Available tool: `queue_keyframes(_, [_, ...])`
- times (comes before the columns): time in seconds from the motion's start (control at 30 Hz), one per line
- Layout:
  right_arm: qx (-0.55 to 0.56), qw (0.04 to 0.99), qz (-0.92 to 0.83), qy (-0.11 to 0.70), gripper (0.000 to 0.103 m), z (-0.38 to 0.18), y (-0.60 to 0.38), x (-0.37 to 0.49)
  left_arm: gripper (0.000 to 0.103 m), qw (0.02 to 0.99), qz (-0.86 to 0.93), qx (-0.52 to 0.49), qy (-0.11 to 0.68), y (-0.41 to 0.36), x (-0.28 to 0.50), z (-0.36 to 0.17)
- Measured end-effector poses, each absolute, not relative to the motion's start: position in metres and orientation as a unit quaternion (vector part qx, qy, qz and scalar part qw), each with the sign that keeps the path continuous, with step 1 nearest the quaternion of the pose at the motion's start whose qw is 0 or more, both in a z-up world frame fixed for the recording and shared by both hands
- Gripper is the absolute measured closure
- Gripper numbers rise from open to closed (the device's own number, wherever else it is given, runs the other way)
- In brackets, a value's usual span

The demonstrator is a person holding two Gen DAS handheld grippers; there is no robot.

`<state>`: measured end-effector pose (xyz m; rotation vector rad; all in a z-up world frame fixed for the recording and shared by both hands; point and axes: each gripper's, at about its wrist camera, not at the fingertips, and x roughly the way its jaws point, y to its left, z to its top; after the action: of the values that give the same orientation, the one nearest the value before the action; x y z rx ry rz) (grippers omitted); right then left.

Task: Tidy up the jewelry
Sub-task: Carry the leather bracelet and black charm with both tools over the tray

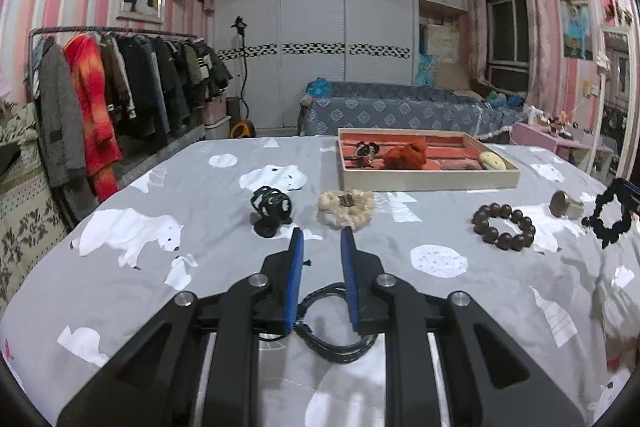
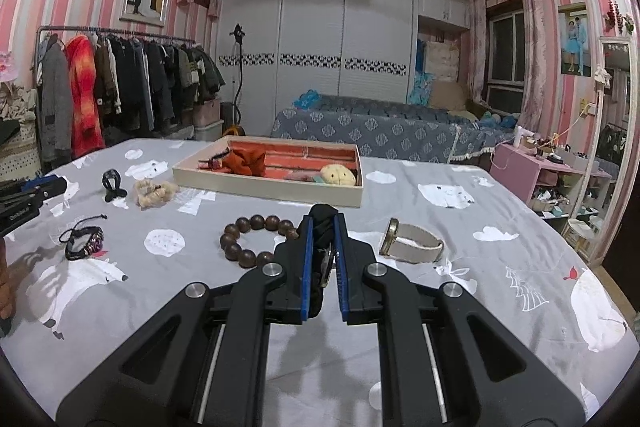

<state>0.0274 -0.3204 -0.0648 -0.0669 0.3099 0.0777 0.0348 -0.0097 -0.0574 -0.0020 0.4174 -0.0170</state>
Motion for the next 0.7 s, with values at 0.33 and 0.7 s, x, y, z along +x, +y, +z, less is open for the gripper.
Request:
queue_keyframes(0.33, [-0.026, 0.981, 0.064, 0.181, 0.092, -0.065, -0.32, 0.039, 0.084, 0.975, -0.004, 0.014, 0.22, -0.016, 0.04, -0.055])
queue_keyframes(0.7, [-0.02, 0.981, 0.102, 0.167, 0.092, -0.016, -0.315, 0.11, 0.084, 0.975, -0.053, 0.006, 0.215, -0.036, 0.137, 0.005])
